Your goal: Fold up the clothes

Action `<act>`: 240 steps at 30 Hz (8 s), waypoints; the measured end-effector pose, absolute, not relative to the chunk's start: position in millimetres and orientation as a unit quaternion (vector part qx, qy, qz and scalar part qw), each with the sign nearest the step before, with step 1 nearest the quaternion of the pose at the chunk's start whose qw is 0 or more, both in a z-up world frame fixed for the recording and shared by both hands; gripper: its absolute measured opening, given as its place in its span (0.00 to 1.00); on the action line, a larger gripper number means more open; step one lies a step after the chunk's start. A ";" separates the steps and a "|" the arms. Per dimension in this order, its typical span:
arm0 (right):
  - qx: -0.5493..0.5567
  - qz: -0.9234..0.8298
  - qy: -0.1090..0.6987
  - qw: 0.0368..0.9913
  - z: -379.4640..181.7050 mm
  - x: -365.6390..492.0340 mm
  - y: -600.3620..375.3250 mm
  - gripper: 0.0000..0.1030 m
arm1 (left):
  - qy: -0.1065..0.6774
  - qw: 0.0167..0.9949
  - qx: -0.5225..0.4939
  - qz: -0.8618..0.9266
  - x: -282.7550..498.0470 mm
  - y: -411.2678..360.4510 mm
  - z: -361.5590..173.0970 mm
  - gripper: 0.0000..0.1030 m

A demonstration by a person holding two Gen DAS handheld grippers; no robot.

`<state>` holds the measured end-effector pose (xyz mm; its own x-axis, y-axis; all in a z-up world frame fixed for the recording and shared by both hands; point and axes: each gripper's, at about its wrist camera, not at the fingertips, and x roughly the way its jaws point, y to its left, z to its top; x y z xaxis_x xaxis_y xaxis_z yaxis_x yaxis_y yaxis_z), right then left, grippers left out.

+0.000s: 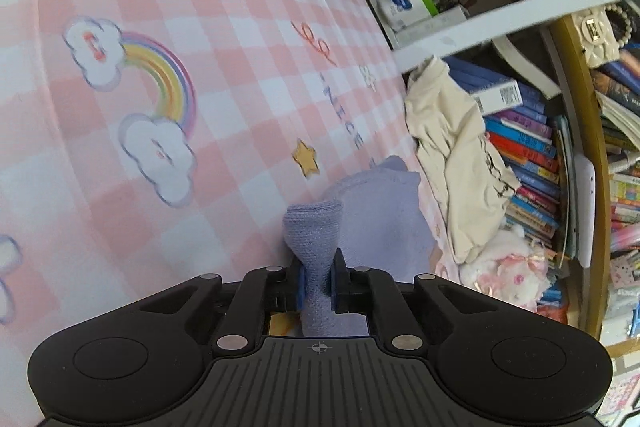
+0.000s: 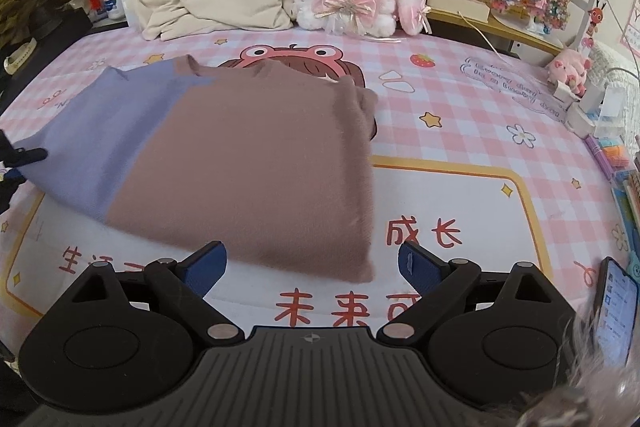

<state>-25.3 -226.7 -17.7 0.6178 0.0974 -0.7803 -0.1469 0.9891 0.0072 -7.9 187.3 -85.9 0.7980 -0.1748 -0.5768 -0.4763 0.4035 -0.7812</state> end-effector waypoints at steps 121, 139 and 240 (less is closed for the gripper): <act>0.182 0.317 0.431 0.825 -8.0 54.6 -325.5 0.76 | 0.365 0.926 -0.070 -0.069 -8.7 -55.2 10.4 0.59; 0.119 0.346 0.422 0.830 -18.7 61.4 -263.0 0.15 | 0.379 0.912 0.010 -0.156 -25.4 -81.4 -22.8 0.64; 0.075 0.192 0.442 0.873 -29.6 13.3 -244.2 0.29 | 0.445 0.862 -0.184 -0.160 31.4 10.3 -34.3 0.49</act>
